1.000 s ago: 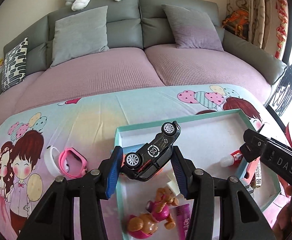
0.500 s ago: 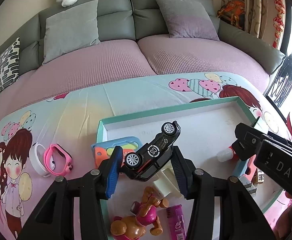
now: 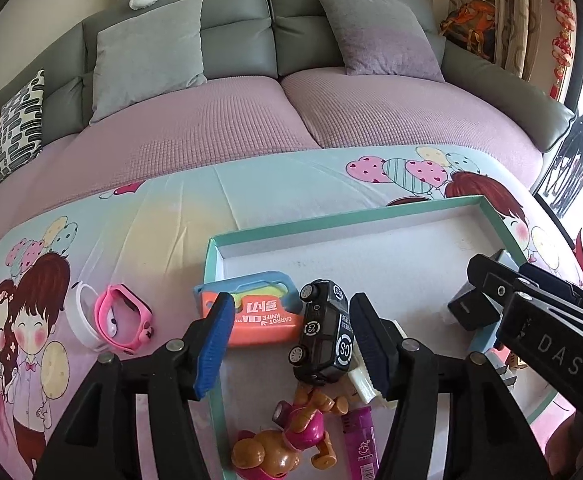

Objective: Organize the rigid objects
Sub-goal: 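Move both tools back toward the white and pink watches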

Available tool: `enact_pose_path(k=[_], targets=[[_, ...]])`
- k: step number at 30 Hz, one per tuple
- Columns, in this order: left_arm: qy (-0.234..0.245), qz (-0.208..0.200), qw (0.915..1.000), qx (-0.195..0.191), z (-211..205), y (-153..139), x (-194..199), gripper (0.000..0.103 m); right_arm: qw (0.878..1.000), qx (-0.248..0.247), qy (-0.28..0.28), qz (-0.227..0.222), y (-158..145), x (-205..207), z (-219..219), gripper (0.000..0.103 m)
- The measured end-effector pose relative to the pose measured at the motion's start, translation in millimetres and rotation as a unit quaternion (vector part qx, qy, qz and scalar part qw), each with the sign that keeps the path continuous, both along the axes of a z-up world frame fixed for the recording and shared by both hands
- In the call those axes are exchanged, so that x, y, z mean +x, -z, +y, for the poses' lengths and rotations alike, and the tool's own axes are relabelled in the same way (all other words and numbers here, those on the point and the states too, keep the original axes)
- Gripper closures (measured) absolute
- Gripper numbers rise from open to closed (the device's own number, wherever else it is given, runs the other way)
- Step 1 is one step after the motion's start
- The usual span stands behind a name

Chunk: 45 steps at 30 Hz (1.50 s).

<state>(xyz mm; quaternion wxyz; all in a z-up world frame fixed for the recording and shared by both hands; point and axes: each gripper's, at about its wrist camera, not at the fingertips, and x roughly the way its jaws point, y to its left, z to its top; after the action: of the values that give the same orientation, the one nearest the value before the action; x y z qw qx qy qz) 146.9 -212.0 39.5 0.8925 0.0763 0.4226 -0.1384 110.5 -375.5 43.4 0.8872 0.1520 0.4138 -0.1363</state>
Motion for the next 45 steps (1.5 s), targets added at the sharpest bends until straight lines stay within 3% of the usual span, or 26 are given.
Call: enact_pose_path(k=[8, 10, 11, 12, 17, 24, 32, 38, 45], targets=[[-0.031, -0.002, 0.9995, -0.006, 18, -6, 4, 0.041, 1.000, -0.007, -0.002, 0.000, -3, 1, 3, 0.027], [-0.043, -0.004, 0.9990, -0.011, 26, -8, 6, 0.034, 1.000, -0.007, -0.004, -0.002, -3, 2, 5, 0.022], [-0.052, -0.005, 0.9986, -0.013, 31, -9, 7, 0.021, 1.000, -0.008, -0.006, -0.003, -3, 2, 6, 0.020], [-0.062, -0.007, 0.9980, -0.016, 37, -10, 8, 0.014, 1.000, -0.008, -0.007, -0.003, -3, 3, 7, 0.016], [-0.121, -0.010, 0.9921, -0.032, 74, -10, 16, 0.014, 1.000, -0.013, -0.016, -0.011, -4, 5, 15, 0.000], [-0.223, -0.007, 0.9733, -0.052, 132, -3, 22, 0.007, 0.998, -0.001, -0.059, -0.030, -6, 12, 42, 0.000], [-0.287, -0.001, 0.9560, -0.061, 181, 3, 21, 0.007, 0.991, 0.017, -0.124, -0.041, -2, 23, 85, 0.000], [-0.299, 0.005, 0.9507, -0.083, 201, 12, 24, 0.007, 0.986, 0.017, -0.158, -0.040, 2, 31, 114, 0.000], [-0.289, 0.009, 0.9538, -0.083, 205, 21, 35, 0.007, 0.982, 0.019, -0.183, -0.049, 3, 38, 136, 0.000]])
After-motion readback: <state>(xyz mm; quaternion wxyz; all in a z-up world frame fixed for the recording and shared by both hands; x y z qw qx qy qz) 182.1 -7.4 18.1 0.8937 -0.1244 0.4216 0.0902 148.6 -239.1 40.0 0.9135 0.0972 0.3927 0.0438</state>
